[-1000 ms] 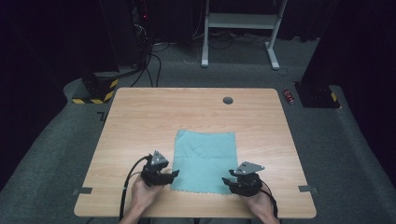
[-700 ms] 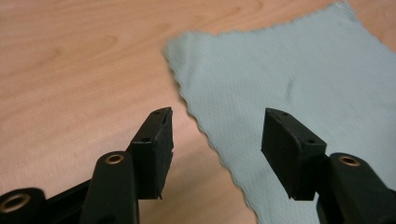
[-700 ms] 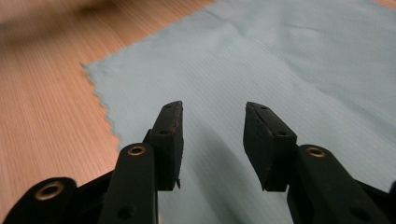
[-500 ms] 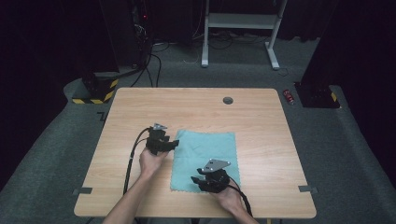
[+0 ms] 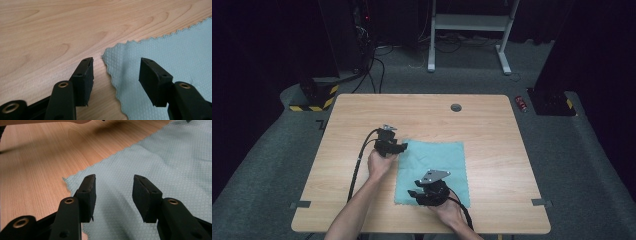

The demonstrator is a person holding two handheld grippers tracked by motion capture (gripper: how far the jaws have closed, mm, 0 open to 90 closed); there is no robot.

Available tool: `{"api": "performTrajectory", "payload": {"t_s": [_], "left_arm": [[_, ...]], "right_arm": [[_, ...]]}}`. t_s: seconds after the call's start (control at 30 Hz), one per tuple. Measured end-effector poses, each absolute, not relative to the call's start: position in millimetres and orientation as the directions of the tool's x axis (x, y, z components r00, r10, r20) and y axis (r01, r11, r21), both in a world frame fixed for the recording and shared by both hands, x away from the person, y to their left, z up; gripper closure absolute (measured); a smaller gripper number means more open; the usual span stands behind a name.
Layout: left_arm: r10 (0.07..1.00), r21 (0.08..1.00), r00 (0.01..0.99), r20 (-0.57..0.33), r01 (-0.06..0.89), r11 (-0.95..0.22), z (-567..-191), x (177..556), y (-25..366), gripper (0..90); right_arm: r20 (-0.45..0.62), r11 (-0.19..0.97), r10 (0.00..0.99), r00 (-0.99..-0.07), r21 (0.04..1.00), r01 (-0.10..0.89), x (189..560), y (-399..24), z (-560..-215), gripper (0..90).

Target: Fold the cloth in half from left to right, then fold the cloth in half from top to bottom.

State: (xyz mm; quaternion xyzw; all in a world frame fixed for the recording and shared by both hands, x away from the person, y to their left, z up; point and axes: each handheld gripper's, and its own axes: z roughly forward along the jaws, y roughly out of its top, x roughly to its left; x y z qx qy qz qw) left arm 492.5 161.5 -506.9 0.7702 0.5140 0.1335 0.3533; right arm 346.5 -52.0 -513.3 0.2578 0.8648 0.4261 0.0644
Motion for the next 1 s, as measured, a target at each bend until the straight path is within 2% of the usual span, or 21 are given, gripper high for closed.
{"api": "performTrajectory", "payload": {"t_s": [0.13, 0.6, 1.0], "left_arm": [[0.888, 0.672, 0.436, -0.149, 0.703, -0.233, -505.6, 498.3, 157.2, 45.6], [0.89, 0.668, 0.438, -0.126, 0.701, -0.25, -511.4, 506.3, 155.8, 48.3], [0.891, 0.669, 0.447, -0.077, 0.686, -0.286, -511.7, 505.5, 158.8, 56.7]], "right_arm": [[0.125, 0.482, 0.499, -0.858, 0.782, 0.394, 347.0, -53.2, -511.9, 52.3], [0.066, 0.54, 0.491, -0.869, 0.759, 0.364, 343.6, -42.5, -515.0, 53.6], [0.036, 0.568, 0.471, -0.881, 0.752, 0.335, 338.9, -30.5, -516.3, 53.9]]}}
